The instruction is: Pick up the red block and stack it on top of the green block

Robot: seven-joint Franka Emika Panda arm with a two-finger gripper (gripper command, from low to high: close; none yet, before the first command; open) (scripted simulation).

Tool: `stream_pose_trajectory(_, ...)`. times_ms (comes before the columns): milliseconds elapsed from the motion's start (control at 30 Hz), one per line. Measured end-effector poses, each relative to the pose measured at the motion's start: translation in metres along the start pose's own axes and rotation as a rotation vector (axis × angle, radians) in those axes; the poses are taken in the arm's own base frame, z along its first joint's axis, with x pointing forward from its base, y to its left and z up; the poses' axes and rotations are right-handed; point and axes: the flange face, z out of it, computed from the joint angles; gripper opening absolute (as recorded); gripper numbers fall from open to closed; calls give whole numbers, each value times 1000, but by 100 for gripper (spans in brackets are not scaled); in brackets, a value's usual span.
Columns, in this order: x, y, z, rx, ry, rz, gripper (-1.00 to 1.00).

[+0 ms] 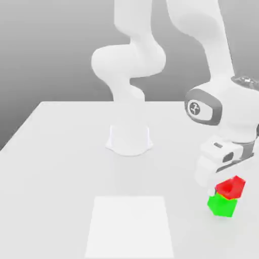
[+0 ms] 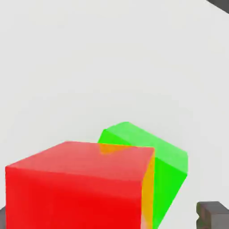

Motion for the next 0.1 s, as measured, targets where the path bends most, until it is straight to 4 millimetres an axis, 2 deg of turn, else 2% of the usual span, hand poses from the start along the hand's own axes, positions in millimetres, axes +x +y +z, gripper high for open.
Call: stream_pose_trajectory(100, 0, -1, -30, 0, 1, -2, 100)
